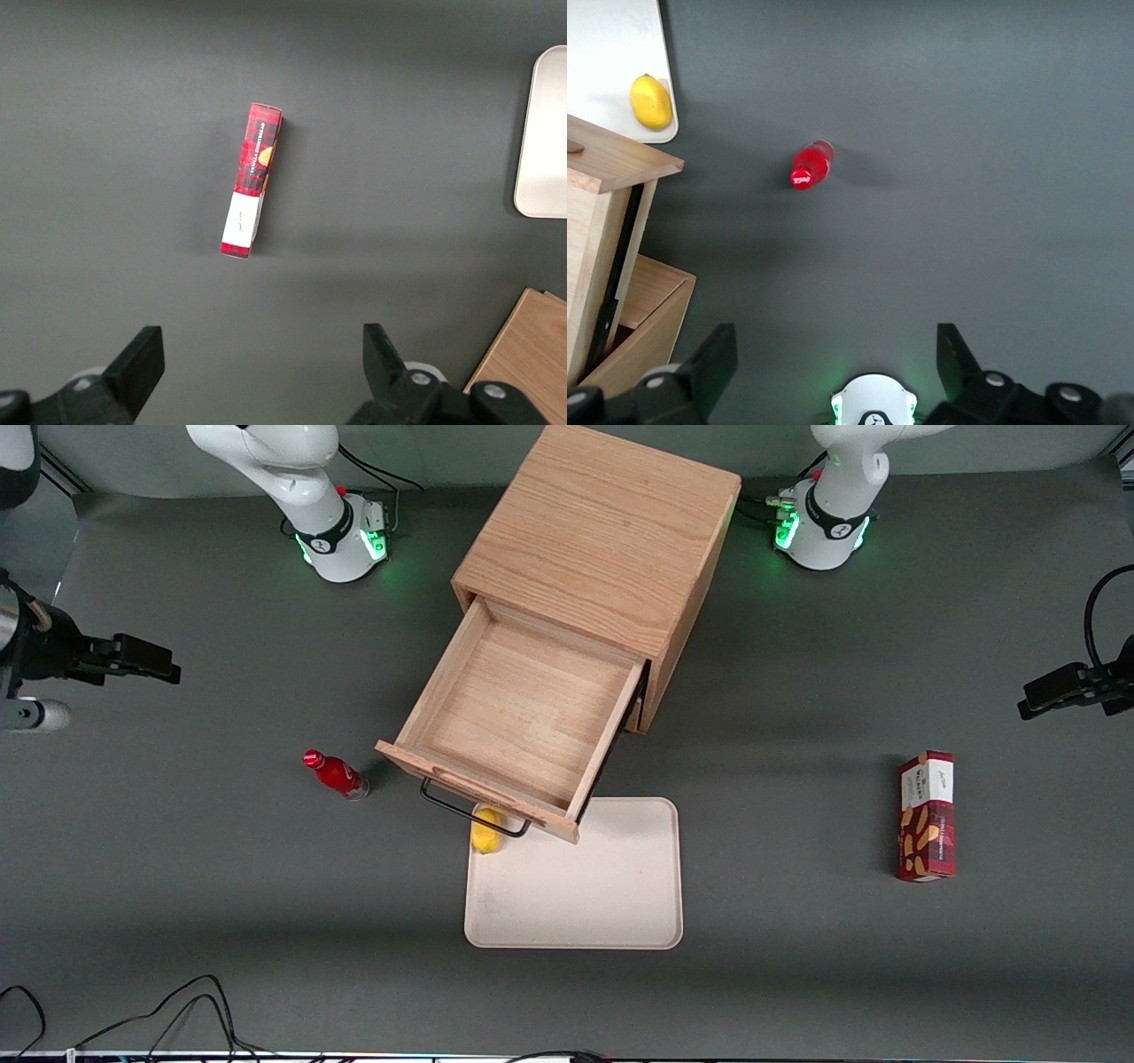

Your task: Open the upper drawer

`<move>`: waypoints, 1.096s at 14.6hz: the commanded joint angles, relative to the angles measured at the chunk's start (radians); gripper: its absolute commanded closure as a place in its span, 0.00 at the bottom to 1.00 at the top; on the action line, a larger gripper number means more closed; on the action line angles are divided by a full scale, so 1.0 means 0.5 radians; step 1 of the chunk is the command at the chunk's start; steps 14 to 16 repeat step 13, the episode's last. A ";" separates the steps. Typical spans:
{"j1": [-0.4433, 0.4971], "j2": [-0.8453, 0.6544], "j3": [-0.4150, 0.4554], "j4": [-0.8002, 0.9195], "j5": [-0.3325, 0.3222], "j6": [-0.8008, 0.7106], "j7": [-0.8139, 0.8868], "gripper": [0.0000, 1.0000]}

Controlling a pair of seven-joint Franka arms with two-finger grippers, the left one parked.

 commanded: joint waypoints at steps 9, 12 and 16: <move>0.292 -0.398 -0.418 -0.515 0.072 0.190 -0.403 0.00; 0.323 -0.398 -0.439 -0.515 0.072 0.187 -0.360 0.00; 0.326 -0.398 -0.439 -0.515 0.072 0.187 -0.360 0.00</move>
